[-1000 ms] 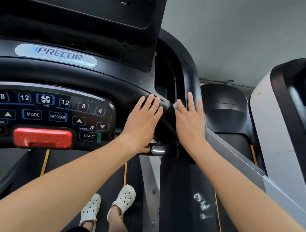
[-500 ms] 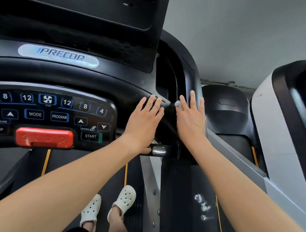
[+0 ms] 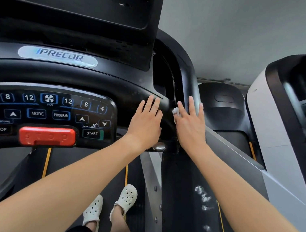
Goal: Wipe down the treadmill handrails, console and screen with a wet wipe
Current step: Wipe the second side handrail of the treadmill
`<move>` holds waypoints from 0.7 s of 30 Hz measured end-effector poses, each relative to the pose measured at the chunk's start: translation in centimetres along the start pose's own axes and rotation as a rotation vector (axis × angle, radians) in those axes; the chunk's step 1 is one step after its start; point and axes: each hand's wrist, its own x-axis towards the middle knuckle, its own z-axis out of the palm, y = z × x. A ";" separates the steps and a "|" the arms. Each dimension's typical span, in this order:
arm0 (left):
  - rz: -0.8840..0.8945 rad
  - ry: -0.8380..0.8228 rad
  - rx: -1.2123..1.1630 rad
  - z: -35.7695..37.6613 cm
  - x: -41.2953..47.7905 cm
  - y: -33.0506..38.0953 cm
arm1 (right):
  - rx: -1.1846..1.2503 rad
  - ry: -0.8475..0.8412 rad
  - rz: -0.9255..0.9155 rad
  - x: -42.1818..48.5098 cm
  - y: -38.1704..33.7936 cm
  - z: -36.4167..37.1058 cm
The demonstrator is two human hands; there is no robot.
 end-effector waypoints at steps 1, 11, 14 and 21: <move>0.021 -0.002 -0.043 -0.1 -0.4 0.1 | -0.008 -0.016 0.001 0.1 0.0 -0.2; 0.136 -0.172 -0.205 0.3 -3.1 2.2 | 0.021 -0.100 -0.010 -7.4 -0.8 0.8; 0.099 -0.169 -0.222 0.4 -3.2 2.3 | -0.005 -0.130 -0.009 -8.3 -1.3 0.2; 0.047 -0.155 -0.229 1.0 -3.4 2.9 | -0.015 -0.166 -0.010 -10.8 -2.0 0.3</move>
